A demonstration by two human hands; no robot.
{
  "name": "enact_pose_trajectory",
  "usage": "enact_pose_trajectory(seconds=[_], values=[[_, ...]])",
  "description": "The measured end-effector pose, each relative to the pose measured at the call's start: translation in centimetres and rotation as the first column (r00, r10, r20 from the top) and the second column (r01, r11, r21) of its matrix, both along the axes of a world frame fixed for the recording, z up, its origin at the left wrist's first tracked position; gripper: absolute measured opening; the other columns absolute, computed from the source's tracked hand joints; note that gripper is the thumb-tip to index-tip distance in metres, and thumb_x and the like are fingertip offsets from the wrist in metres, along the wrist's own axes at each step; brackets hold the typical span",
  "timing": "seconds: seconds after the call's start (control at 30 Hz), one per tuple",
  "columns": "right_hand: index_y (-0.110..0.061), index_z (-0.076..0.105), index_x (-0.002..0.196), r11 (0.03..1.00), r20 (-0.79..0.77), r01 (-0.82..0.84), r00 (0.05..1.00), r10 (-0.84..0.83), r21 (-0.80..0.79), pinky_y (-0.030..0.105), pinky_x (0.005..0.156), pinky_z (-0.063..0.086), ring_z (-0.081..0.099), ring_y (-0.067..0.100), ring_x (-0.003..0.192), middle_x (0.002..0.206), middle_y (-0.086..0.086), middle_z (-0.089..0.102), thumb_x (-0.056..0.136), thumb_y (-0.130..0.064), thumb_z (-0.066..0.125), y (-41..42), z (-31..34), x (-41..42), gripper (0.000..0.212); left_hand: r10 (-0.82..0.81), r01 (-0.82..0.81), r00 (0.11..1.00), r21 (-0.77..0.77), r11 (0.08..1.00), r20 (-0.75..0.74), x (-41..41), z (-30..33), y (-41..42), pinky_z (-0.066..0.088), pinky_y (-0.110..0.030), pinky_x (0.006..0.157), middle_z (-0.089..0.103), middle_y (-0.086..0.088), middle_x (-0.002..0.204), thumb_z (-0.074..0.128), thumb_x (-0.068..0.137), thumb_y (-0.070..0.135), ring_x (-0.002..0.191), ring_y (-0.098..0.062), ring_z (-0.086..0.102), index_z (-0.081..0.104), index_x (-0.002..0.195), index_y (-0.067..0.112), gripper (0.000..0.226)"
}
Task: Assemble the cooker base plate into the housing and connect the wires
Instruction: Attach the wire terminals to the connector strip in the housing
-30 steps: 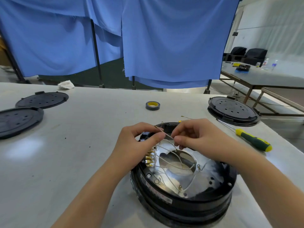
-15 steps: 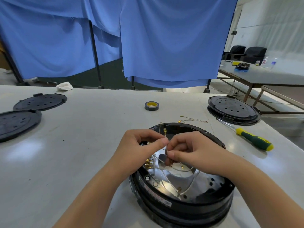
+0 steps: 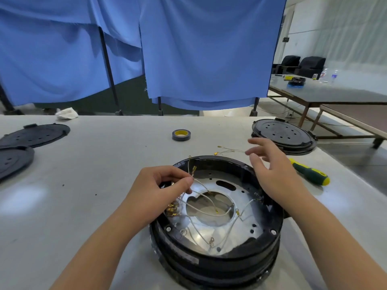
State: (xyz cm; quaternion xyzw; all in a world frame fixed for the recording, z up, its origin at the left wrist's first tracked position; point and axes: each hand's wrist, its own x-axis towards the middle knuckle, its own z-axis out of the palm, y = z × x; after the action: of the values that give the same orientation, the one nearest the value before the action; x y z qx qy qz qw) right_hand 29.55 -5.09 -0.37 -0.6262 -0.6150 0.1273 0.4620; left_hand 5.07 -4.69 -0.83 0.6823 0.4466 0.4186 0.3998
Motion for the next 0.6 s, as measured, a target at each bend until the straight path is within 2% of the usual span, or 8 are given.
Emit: enact_pose_trajectory(seconds=[0.1,0.17,0.3,0.37,0.43,0.6], values=[[-0.028,0.058,0.12,0.972,-0.147,-0.106,0.986,0.076,-0.21,0.021,0.081,0.048,0.061,0.016,0.099,0.108,-0.007,0.065,0.1,-0.015,0.043,0.7,-1.0,0.5,0.029,0.011,-0.01,0.999,0.011,1.0,-0.034,0.1,0.3,-0.1,0.049,-0.011,0.065,0.074,0.008,0.072,0.072,0.083,0.025,0.072,-0.006,0.07,0.074,0.077,0.038,0.014],[-0.029,0.063,0.114,0.955,-0.171,-0.137,0.981,0.094,-0.262,0.025,0.083,0.049,0.062,0.015,0.1,0.111,-0.004,0.066,0.099,-0.014,0.042,1.0,-1.3,0.7,0.03,0.011,-0.007,0.996,0.046,0.999,-0.094,0.4,0.7,-0.3,0.051,-0.011,0.065,0.074,0.01,0.073,0.071,0.083,0.024,0.072,-0.009,0.07,0.073,0.077,0.037,0.014],[-0.028,0.064,0.114,0.961,-0.168,-0.142,0.98,0.104,-0.235,0.02,0.083,0.046,0.06,0.01,0.101,0.109,-0.007,0.066,0.099,-0.013,0.042,1.2,-1.5,0.9,0.031,-0.006,0.054,0.967,0.182,0.982,-0.254,1.5,1.8,-1.1,0.046,-0.017,0.078,0.071,0.02,0.074,0.072,0.081,0.026,0.077,0.002,0.065,0.071,0.075,0.035,0.011],[-0.028,0.065,0.113,0.963,-0.194,-0.149,0.975,0.105,-0.227,0.019,0.085,0.044,0.059,0.008,0.103,0.108,-0.008,0.066,0.098,-0.012,0.043,1.3,-1.5,0.8,0.031,-0.071,0.133,0.955,0.203,0.97,-0.287,2.5,2.4,-1.5,0.046,-0.01,0.071,0.071,0.021,0.074,0.072,0.082,0.022,0.076,0.004,0.065,0.071,0.074,0.033,0.013],[-0.026,0.065,0.112,0.962,-0.216,-0.158,0.97,0.109,-0.223,0.02,0.086,0.045,0.06,0.01,0.103,0.108,-0.007,0.067,0.098,-0.011,0.043,1.3,-1.6,0.9,0.03,-0.153,0.225,0.933,0.195,0.954,-0.327,3.8,2.8,-1.8,0.048,-0.01,0.068,0.07,0.018,0.075,0.07,0.083,0.02,0.074,0.002,0.066,0.07,0.076,0.03,0.013],[-0.025,0.065,0.108,0.963,-0.266,-0.175,0.957,0.117,-0.206,0.037,0.098,0.047,0.062,0.017,0.104,0.109,0.001,0.068,0.097,-0.009,0.045,1.4,-1.8,1.0,0.028,-0.269,0.328,0.841,0.046,0.944,-0.47,7.6,2.6,-0.5,0.048,-0.013,0.06,0.069,0.006,0.079,0.06,0.091,0.016,0.067,-0.004,0.06,0.067,0.087,0.025,0.012]])
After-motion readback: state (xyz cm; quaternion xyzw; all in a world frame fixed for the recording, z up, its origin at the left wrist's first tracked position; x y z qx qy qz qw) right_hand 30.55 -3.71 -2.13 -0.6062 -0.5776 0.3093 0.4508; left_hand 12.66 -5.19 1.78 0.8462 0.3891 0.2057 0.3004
